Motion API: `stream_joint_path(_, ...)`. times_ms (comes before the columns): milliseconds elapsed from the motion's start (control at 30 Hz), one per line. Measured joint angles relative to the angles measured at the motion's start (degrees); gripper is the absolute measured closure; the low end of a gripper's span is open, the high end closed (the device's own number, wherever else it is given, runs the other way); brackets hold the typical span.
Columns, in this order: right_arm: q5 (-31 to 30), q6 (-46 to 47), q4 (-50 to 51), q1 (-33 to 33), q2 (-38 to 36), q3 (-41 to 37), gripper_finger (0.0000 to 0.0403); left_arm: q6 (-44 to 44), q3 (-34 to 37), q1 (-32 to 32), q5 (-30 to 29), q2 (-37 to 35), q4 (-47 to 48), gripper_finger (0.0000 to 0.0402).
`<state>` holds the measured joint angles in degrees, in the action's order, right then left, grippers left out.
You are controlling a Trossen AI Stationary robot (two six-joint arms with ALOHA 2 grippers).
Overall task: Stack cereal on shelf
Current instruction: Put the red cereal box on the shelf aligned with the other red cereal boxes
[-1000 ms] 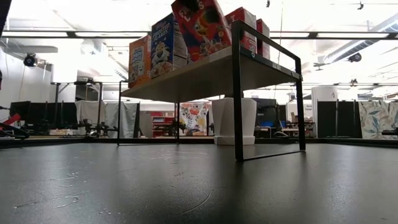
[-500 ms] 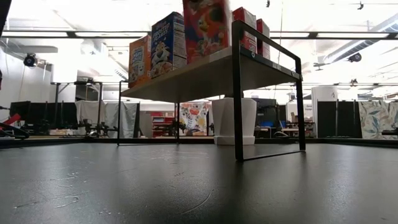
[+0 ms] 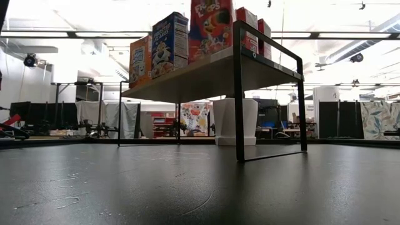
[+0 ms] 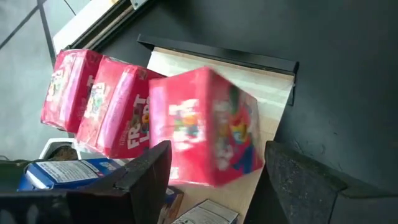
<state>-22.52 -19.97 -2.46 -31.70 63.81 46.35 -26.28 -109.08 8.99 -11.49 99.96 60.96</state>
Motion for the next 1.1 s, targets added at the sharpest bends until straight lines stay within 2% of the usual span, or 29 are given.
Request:
stream_joint_path(133,0.0,0.5,0.0,0.0,0.0,0.0,0.0394,0.4,0.0,1.0,-1.2,-0.8,0.1,0.0159)
stream_joint_path(333,-0.2,0.6,0.0,0.1,0.0,0.0,0.0394,3.1,1.0,5.9,-9.0,-1.4,0.9,0.0171)
stream_joint_path(433,-1.2,0.6,-0.1,0.1,0.0,0.0,0.0394,4.4,2.9,8.7,-9.4,-1.6,0.8,0.0186)
stream_joint_path(567,-3.2,0.6,-0.1,0.1,0.0,0.0,0.0394,7.3,8.5,11.9,-15.2,-3.2,-1.4,0.0218)
stream_joint_path(733,-6.5,1.7,-1.8,0.2,0.0,0.0,0.0394,9.1,19.4,14.9,-16.6,-7.2,-11.1,0.0268)
stream_joint_path(933,-11.8,5.9,-3.0,1.8,0.0,0.0,0.0394,9.4,35.2,16.2,-16.9,-13.1,-32.4,0.0324)
stream_joint_path(1100,-12.1,8.0,-2.6,4.0,0.0,0.0,0.0394,8.8,46.2,16.2,-21.9,-15.4,-47.7,0.0358)
